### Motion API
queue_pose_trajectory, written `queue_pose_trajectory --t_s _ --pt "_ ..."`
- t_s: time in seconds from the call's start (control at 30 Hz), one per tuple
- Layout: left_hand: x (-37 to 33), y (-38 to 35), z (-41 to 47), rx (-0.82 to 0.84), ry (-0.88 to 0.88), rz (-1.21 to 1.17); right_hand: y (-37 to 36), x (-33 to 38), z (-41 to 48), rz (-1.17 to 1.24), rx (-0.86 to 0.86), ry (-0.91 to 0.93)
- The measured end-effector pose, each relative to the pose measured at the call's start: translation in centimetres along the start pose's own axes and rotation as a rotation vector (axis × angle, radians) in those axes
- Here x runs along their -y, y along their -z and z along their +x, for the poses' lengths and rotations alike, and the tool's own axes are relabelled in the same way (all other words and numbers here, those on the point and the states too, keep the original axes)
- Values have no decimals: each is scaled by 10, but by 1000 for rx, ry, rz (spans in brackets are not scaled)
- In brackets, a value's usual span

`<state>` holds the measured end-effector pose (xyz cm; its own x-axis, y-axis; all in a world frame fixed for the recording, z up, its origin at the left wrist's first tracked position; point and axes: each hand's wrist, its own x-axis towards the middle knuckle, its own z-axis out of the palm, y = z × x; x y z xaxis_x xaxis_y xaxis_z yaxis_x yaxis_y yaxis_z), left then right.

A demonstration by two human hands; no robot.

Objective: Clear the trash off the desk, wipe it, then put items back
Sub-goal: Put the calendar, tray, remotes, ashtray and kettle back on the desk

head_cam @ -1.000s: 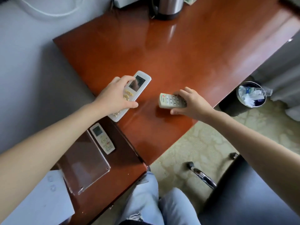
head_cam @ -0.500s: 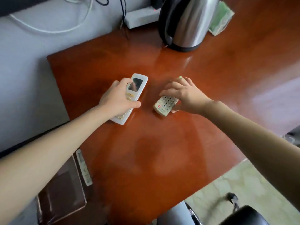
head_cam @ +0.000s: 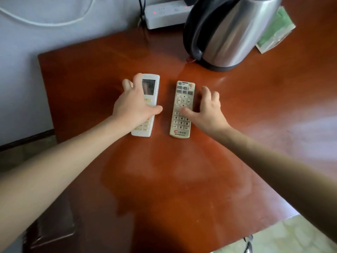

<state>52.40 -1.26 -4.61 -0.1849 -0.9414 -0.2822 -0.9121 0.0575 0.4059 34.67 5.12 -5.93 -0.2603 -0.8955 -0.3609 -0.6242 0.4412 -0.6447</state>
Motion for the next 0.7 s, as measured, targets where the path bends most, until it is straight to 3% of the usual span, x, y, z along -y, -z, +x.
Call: queue_pose_trajectory --t_s 0.17,0.33,0.43,0.7 --pt "6 0 2 -1 51 -143 -20 27 25 37 32 60" --pt "15 7 1 154 84 -415 -10 36 52 -52 -41 100" --pt "15 6 0 210 86 -403 -8 23 40 -40 -5 112" --pt "0 9 15 157 24 -411 -4 14 35 0 26 179"
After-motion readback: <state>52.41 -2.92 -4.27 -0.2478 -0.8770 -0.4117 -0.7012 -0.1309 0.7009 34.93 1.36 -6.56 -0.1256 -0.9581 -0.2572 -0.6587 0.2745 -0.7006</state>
